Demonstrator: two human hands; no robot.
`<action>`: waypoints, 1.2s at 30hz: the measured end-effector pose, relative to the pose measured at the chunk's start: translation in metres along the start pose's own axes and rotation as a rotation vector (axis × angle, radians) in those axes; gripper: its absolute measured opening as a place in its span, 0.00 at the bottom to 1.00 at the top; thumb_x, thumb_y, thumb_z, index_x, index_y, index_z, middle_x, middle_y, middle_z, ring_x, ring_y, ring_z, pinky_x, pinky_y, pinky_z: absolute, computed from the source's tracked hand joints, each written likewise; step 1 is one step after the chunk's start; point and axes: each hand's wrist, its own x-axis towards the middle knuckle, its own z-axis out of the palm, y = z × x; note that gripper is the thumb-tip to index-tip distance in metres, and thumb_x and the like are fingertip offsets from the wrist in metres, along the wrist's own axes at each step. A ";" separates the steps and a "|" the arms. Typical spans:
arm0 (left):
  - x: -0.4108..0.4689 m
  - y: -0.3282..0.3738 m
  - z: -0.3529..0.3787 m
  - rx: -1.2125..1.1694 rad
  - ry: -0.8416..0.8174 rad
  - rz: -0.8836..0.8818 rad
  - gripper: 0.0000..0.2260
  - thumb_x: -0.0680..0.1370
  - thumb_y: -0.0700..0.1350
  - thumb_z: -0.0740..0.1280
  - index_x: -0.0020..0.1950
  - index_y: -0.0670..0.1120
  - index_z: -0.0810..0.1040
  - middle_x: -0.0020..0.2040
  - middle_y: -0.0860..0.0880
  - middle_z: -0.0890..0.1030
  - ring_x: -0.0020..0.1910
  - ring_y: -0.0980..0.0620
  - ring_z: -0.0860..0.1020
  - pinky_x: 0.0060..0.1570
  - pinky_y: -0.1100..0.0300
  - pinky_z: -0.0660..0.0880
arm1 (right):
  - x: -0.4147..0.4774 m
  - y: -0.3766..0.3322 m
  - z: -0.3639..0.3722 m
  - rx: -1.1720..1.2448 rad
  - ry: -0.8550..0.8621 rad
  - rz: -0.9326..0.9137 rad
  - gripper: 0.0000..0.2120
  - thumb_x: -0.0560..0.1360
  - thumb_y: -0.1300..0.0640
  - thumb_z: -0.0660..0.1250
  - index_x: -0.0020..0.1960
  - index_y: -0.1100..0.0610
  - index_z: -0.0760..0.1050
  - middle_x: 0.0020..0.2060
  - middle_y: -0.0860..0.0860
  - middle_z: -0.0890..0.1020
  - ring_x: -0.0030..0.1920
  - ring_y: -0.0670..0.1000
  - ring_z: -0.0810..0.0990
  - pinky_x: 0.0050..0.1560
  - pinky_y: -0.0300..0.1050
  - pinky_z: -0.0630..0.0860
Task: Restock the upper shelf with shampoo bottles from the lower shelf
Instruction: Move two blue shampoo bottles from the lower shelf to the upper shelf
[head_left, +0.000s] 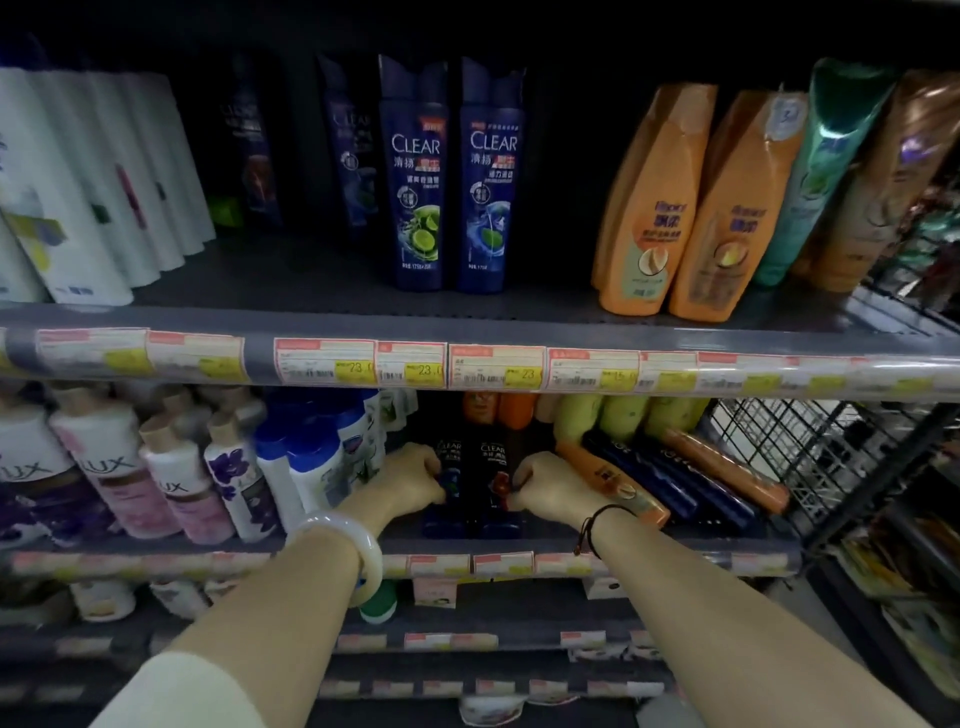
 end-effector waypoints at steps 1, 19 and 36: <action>0.003 -0.003 0.003 -0.010 0.001 -0.007 0.21 0.68 0.40 0.74 0.60 0.43 0.76 0.59 0.43 0.78 0.58 0.46 0.77 0.54 0.58 0.74 | 0.003 0.001 0.003 0.013 -0.010 0.006 0.16 0.71 0.58 0.71 0.56 0.65 0.78 0.54 0.58 0.81 0.53 0.56 0.80 0.47 0.43 0.74; 0.022 0.000 0.021 -0.370 -0.062 -0.206 0.27 0.73 0.41 0.72 0.69 0.38 0.67 0.65 0.42 0.73 0.64 0.43 0.73 0.57 0.55 0.73 | 0.045 0.015 0.028 0.412 -0.067 0.263 0.28 0.72 0.61 0.70 0.69 0.64 0.65 0.64 0.58 0.73 0.62 0.56 0.74 0.55 0.45 0.78; 0.008 0.007 0.016 -0.699 -0.082 -0.218 0.33 0.71 0.31 0.70 0.73 0.41 0.61 0.68 0.41 0.71 0.60 0.45 0.71 0.58 0.53 0.71 | 0.033 0.020 0.019 0.696 -0.089 0.228 0.30 0.69 0.64 0.73 0.69 0.63 0.67 0.63 0.57 0.76 0.61 0.55 0.75 0.56 0.47 0.77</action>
